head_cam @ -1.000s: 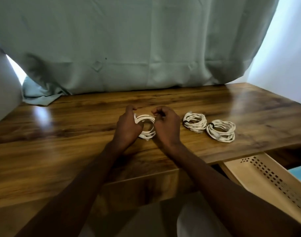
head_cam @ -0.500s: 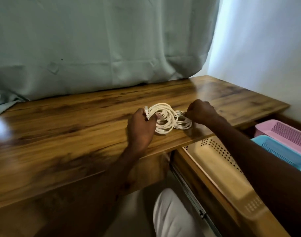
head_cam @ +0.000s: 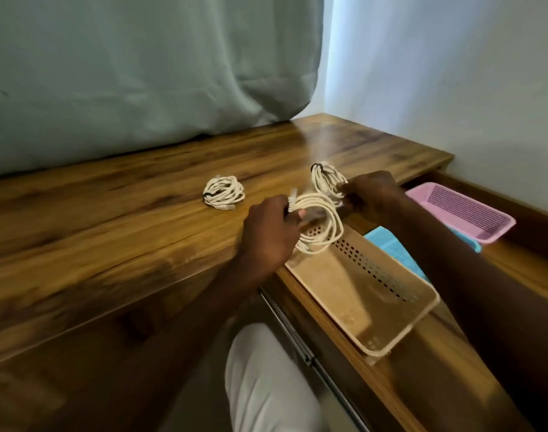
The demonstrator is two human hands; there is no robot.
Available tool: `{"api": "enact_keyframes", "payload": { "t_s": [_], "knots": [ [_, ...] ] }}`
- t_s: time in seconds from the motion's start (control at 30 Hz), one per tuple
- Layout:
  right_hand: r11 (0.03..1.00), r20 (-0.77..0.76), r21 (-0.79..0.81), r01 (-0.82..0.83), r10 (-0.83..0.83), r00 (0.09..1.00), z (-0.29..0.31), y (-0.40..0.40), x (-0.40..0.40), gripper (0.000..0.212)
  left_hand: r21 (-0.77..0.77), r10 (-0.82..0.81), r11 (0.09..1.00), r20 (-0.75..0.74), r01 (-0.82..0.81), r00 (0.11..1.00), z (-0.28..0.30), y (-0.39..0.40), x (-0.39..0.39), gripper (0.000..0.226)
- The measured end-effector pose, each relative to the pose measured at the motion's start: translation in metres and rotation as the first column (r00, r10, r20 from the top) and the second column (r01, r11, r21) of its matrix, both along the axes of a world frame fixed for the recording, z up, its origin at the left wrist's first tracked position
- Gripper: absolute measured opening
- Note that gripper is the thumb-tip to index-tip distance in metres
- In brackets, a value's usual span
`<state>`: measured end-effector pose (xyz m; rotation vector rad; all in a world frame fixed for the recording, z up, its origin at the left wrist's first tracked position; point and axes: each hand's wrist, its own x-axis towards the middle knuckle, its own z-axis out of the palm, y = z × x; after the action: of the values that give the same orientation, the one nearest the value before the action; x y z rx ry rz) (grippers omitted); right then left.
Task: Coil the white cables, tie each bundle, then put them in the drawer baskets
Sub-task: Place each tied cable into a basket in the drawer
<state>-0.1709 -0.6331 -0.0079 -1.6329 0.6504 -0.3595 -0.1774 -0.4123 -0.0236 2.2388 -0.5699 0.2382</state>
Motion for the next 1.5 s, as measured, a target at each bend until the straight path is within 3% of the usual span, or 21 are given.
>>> {"api": "enact_keyframes", "payload": {
  "t_s": [0.17,0.27,0.4,0.53,0.6,0.63,0.7,0.77,0.8,0.9,0.97,1.1,1.2,1.33,1.43,1.5],
  "knots": [
    [0.991,-0.026,-0.106,0.084,-0.088,0.996,-0.006,-0.051,-0.051,0.007,0.258,-0.140,0.953,-0.094,0.160,0.986,-0.013,-0.048,-0.023,0.017],
    [0.970,-0.090,-0.162,0.182,-0.198,0.976,-0.021,-0.081,-0.073,0.012,0.384,-0.155,0.905,-0.103,0.183,0.982,-0.024,-0.063,-0.027,0.029],
    [0.907,-0.191,-0.340,0.249,-0.326,0.926,-0.042,-0.104,-0.093,0.013,0.501,-0.164,0.842,-0.116,0.201,0.980,-0.039,-0.073,-0.033,0.027],
    [0.884,-0.378,-0.459,0.092,-0.288,0.880,-0.054,-0.108,-0.095,0.028,0.567,-0.191,0.794,-0.112,0.220,0.975,-0.048,-0.077,-0.032,0.032],
    [0.858,-0.458,-0.512,-0.033,-0.241,0.856,-0.055,-0.102,-0.097,0.034,0.619,-0.220,0.761,-0.031,0.192,0.975,-0.048,-0.076,-0.033,0.032],
    [0.814,-0.478,-0.573,-0.098,-0.234,0.846,-0.055,-0.098,-0.097,0.037,0.632,-0.232,0.758,0.030,0.161,0.972,-0.048,-0.074,-0.033,0.031],
    [0.628,-0.445,-0.754,-0.193,-0.273,0.853,-0.054,-0.088,-0.098,0.040,0.589,-0.239,0.801,0.151,0.107,0.959,-0.043,-0.069,-0.032,0.024],
    [0.462,-0.326,-0.873,-0.159,-0.309,0.893,-0.051,-0.079,-0.094,0.037,0.496,-0.233,0.865,0.263,0.076,0.936,-0.032,-0.059,-0.026,0.017],
    [0.432,-0.267,-0.893,-0.123,-0.290,0.919,-0.048,-0.073,-0.087,0.033,0.445,-0.221,0.894,0.328,0.057,0.918,-0.026,-0.048,-0.019,0.017],
    [0.456,-0.143,-0.887,-0.072,-0.124,0.982,-0.036,-0.046,-0.058,0.022,0.226,-0.111,0.974,0.569,-0.025,0.815,-0.009,-0.007,0.013,0.018],
    [0.502,-0.061,-0.863,-0.048,-0.011,0.998,-0.025,-0.017,-0.034,0.023,0.165,0.039,0.968,0.646,-0.189,0.762,-0.006,0.023,0.041,0.016],
    [0.686,0.023,-0.722,-0.093,0.158,0.987,-0.007,0.055,0.025,0.032,0.316,0.324,0.797,0.495,-0.515,0.806,-0.023,0.074,0.086,0.047],
    [0.729,-0.022,-0.661,-0.176,0.216,0.976,0.000,0.099,0.063,0.044,0.372,0.440,0.778,0.251,-0.506,0.862,-0.035,0.079,0.101,0.061],
    [0.737,-0.150,-0.590,-0.330,0.302,0.942,0.009,0.161,0.106,0.059,0.414,0.346,0.794,0.294,-0.445,0.891,-0.037,0.086,0.107,0.070],
    [0.684,-0.220,-0.642,-0.346,0.267,0.938,0.010,0.174,0.123,0.042,0.436,0.295,0.816,0.251,-0.380,0.922,-0.037,0.088,0.106,0.074],
    [0.709,-0.229,-0.618,-0.340,0.251,0.941,0.008,0.169,0.128,0.041,0.422,0.262,0.846,0.201,-0.325,0.944,-0.036,0.088,0.107,0.082]
  ]
}}
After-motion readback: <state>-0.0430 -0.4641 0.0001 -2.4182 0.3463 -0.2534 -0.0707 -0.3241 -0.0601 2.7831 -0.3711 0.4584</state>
